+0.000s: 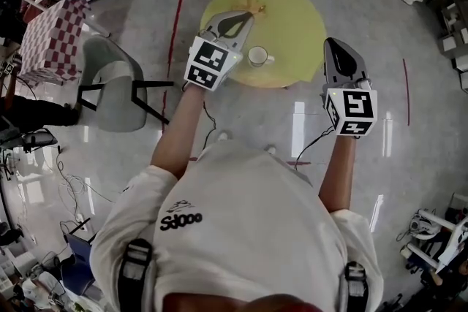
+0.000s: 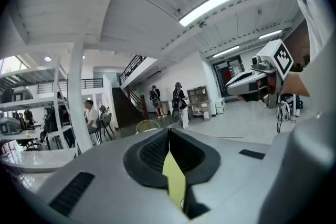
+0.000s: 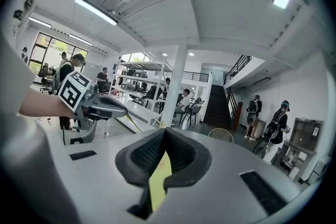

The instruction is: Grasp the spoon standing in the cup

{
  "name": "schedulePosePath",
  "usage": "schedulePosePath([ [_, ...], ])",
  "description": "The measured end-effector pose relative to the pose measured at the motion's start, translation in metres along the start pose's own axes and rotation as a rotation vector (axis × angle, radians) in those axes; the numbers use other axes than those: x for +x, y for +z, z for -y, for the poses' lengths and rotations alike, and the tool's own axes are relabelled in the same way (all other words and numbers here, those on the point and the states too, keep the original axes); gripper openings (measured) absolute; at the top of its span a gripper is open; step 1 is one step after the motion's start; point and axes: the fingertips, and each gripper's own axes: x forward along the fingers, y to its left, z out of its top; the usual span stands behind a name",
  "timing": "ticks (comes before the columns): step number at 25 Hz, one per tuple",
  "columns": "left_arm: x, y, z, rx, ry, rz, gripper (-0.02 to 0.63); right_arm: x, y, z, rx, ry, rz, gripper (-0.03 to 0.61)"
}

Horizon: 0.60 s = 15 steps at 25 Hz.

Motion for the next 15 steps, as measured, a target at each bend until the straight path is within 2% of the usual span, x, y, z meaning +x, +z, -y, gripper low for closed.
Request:
schedulePosePath([
  [9, -0.032, 0.056, -0.01, 0.084, 0.015, 0.108, 0.032, -0.004, 0.038, -0.001, -0.033, -0.033, 0.062, 0.021],
  [15, -0.044, 0.072, -0.009, 0.089, 0.01, 0.145, 0.032, -0.006, 0.049, -0.006, -0.053, -0.028, 0.068, 0.021],
])
